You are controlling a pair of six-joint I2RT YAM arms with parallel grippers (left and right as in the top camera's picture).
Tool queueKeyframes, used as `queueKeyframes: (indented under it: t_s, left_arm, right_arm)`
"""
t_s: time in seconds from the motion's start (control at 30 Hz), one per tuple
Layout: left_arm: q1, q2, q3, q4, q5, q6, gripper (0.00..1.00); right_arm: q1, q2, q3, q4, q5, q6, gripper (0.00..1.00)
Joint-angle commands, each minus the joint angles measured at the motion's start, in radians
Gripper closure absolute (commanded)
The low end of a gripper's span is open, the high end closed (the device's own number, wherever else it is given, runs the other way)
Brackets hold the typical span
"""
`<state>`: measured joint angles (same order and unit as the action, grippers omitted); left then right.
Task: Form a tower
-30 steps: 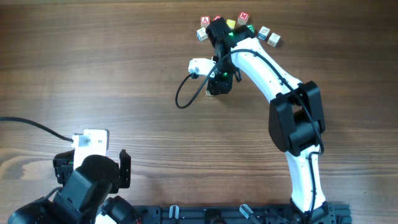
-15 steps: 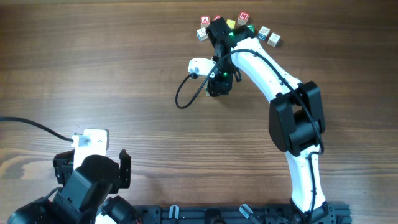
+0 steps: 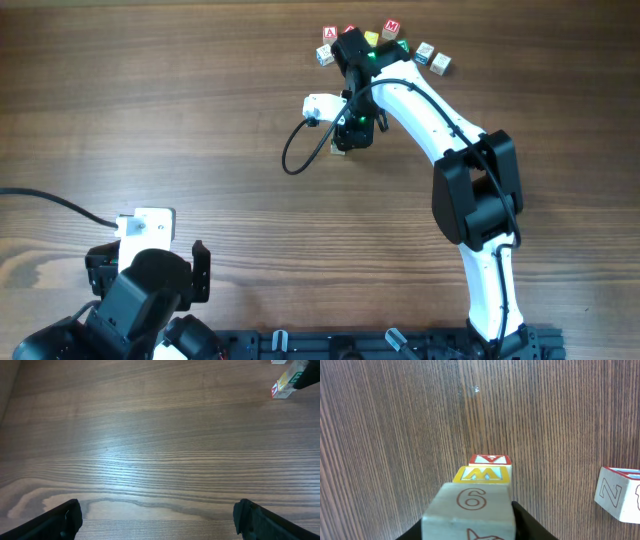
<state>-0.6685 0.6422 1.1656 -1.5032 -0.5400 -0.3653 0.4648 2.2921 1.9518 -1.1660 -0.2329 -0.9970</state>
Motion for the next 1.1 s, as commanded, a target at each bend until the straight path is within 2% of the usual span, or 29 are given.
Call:
queueKeyframes:
  t_s: [0.0,0.07,0.13,0.23,0.3,0.33,0.37,0.53,0.6,0.63,0.67,0.73,0.8,0.87,0.93,0.97,1.03,1.07]
  left_arm:
    - [-0.001,-0.004,-0.003,0.002,0.001,-0.013,0.00]
    - [-0.001,-0.004,-0.003,0.002,0.001,-0.013,0.00]
    - [-0.001,-0.004,-0.002,0.002,0.001,-0.013,0.00]
    - [-0.001,-0.004,-0.002,0.002,0.001,-0.013,0.00]
    - [-0.001,-0.004,-0.002,0.002,0.001,-0.013,0.00]
    - [-0.001,-0.004,-0.003,0.002,0.001,-0.013,0.00]
    - [-0.001,-0.004,-0.003,0.002,0.001,-0.013,0.00]
    - [-0.001,-0.004,-0.002,0.002,0.001,-0.013,0.00]
    - [-0.001,-0.004,-0.002,0.002,0.001,-0.013,0.00]
    - [-0.001,-0.004,-0.002,0.002,0.001,-0.013,0.00]
    - [-0.001,-0.004,-0.002,0.002,0.001,-0.013,0.00]
    - [-0.001,-0.004,-0.002,0.002,0.001,-0.013,0.00]
    - [-0.001,-0.004,-0.003,0.002,0.001,-0.013,0.00]
    - [-0.001,-0.004,-0.002,0.002,0.001,-0.013,0.00]
    - [-0.001,-0.004,-0.003,0.002,0.001,-0.013,0.00]
    - [-0.001,-0.004,-0.003,0.002,0.001,-0.013,0.00]
    - [-0.001,-0.004,-0.002,0.002,0.001,-0.013,0.00]
    - [-0.001,-0.004,-0.003,0.002,0.001,-0.013,0.00]
  right_arm:
    - [0.000,0.025,-0.001,0.002,-0.027,-0.005,0.61]
    - [0.000,0.025,-0.001,0.002,-0.027,-0.005,0.60]
    - [0.000,0.025,-0.001,0.002,-0.027,-0.005,0.46]
    - [0.000,0.025,-0.001,0.003,-0.027,-0.004,0.30]
    - [0.000,0.025,-0.001,0.003,-0.027,0.007,0.16]
    - [0.000,0.025,-0.001,0.003,-0.026,0.030,0.03]
    - [0.000,0.022,0.003,0.001,-0.025,0.054,0.00]
    - [0.000,-0.045,0.074,0.006,0.015,0.246,0.00]
    - [0.000,-0.090,0.108,0.025,0.018,0.451,0.00]
    - [0.000,-0.117,0.128,0.040,0.018,0.612,0.00]
    - [-0.001,-0.138,0.148,0.066,0.018,0.861,0.00]
    - [-0.006,-0.157,0.154,0.108,0.019,1.262,0.00]
    - [-0.006,-0.156,0.152,0.121,0.018,1.538,0.00]
    - [-0.005,-0.156,0.150,0.127,0.019,1.705,0.00]
    - [-0.004,-0.154,0.148,0.126,0.031,1.711,0.00]
    - [0.003,-0.154,0.147,0.103,0.058,1.761,0.00]
    - [0.027,-0.154,0.146,0.049,0.192,1.870,0.00]
    - [0.048,-0.154,0.132,0.052,0.274,1.873,0.00]
